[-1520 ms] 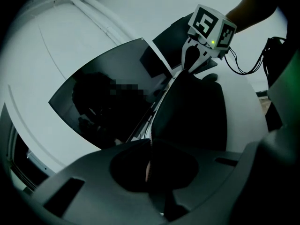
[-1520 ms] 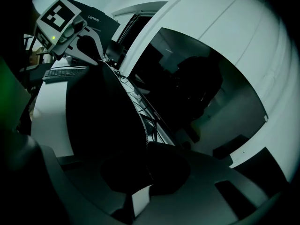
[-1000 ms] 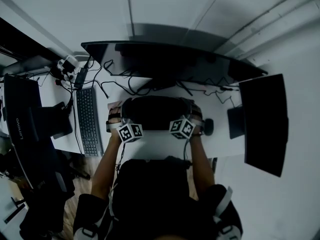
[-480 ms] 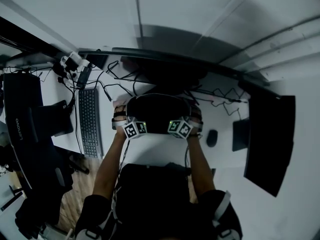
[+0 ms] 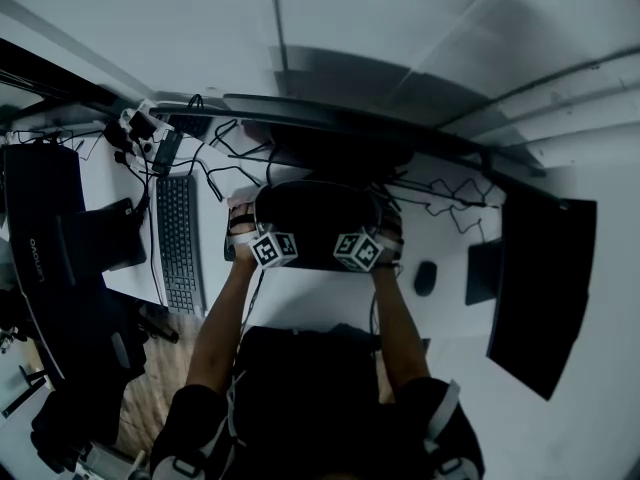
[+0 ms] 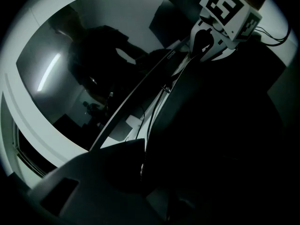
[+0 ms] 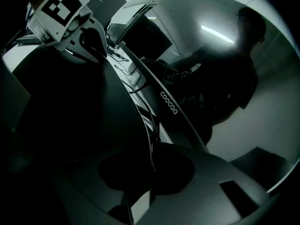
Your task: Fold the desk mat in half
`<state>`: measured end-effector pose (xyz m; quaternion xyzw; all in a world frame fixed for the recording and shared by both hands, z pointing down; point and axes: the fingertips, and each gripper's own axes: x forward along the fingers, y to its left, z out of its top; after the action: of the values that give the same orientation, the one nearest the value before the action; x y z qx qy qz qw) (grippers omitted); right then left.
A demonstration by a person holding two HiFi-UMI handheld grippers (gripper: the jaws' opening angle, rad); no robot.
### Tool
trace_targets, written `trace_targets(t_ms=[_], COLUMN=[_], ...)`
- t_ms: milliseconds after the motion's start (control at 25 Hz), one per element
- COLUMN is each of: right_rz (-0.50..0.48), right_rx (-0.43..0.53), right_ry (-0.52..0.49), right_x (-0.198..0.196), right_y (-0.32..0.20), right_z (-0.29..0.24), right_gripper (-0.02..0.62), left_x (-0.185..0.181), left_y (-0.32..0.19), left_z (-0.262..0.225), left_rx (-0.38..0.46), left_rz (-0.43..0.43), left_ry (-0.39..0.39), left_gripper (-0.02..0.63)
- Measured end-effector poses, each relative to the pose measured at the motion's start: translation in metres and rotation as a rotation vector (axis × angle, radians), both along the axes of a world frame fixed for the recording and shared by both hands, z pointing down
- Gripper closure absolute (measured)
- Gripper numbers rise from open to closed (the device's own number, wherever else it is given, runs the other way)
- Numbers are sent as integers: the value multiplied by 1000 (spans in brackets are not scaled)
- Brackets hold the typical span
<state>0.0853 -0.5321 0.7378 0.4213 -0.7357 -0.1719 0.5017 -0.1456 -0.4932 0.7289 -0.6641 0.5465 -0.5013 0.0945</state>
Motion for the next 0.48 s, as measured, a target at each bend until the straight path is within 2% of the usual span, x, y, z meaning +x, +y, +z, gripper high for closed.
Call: trace_targets(t_ms=[40, 120, 160, 360, 480], right_rz=[5, 15, 20, 63, 84], right_rx=[-4, -8, -8, -17, -20], right_ry=[-1, -2, -3, -26, -47], right_x=[0, 0, 0, 4, 6], right_y=[0, -2, -4, -5, -3], right_z=[1, 3, 4, 5, 1], right_gripper=[529, 522, 516, 468, 462], left_x=[-1, -4, -5, -9, -12], left_y=[-1, -2, -3, 2, 7], left_z=[1, 5, 6, 10, 6], left_rx=[-7, -27, -36, -50, -41], left_rz=[-9, -18, -22, -50, -66], left_ry=[15, 33, 29, 55, 70], left_gripper=[509, 426, 411, 397, 397])
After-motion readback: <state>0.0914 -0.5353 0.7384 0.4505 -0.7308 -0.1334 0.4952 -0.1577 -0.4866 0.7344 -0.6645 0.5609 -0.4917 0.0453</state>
